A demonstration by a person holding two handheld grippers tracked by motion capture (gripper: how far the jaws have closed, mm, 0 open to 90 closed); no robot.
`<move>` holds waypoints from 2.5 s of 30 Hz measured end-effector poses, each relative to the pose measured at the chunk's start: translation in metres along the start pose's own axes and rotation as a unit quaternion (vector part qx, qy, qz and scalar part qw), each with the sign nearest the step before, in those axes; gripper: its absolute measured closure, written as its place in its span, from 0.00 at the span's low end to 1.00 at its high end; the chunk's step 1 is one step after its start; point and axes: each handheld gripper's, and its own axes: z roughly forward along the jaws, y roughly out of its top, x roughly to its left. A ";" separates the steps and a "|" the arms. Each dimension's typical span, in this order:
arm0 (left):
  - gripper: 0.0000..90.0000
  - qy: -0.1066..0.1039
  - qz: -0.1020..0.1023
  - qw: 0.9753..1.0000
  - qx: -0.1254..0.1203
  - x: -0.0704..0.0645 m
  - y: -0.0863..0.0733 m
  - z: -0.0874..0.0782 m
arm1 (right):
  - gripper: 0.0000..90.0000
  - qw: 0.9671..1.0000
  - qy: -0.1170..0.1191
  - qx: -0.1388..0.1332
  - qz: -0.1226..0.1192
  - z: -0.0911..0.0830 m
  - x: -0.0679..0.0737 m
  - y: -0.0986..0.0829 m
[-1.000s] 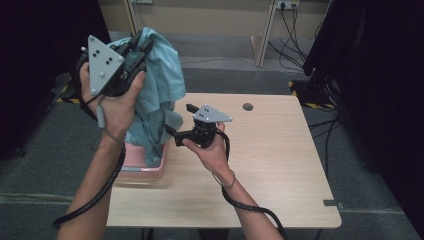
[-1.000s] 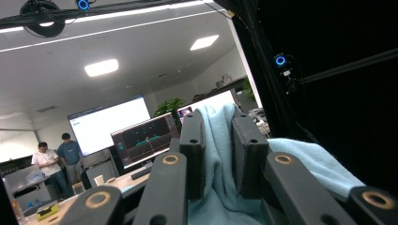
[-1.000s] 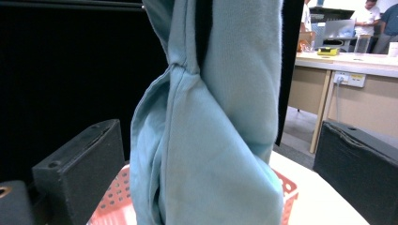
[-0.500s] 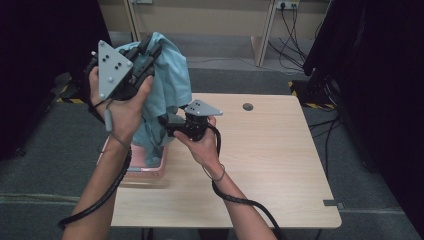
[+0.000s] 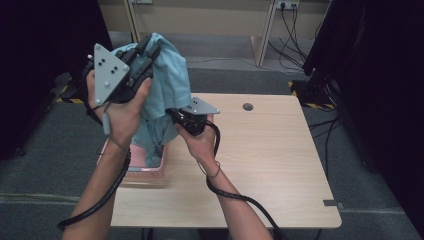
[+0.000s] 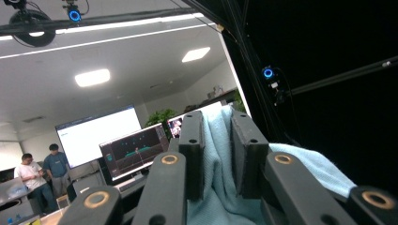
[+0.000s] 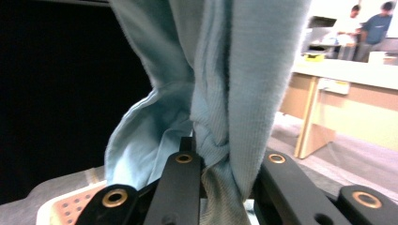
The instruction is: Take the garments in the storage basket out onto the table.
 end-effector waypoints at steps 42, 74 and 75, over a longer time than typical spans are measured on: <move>0.84 -0.002 -0.027 0.999 -0.024 -0.017 -0.010 0.005 | 0.94 0.975 -0.195 -0.072 -0.080 -0.137 -0.078 0.086; 0.84 -0.092 -0.072 0.992 0.050 -0.099 -0.064 0.065 | 0.93 0.930 -0.339 -0.025 -0.138 -0.256 -0.116 0.088; 0.84 -0.093 -0.071 0.992 0.052 -0.101 -0.064 0.066 | 0.93 0.927 -0.346 -0.022 -0.143 -0.257 -0.116 0.089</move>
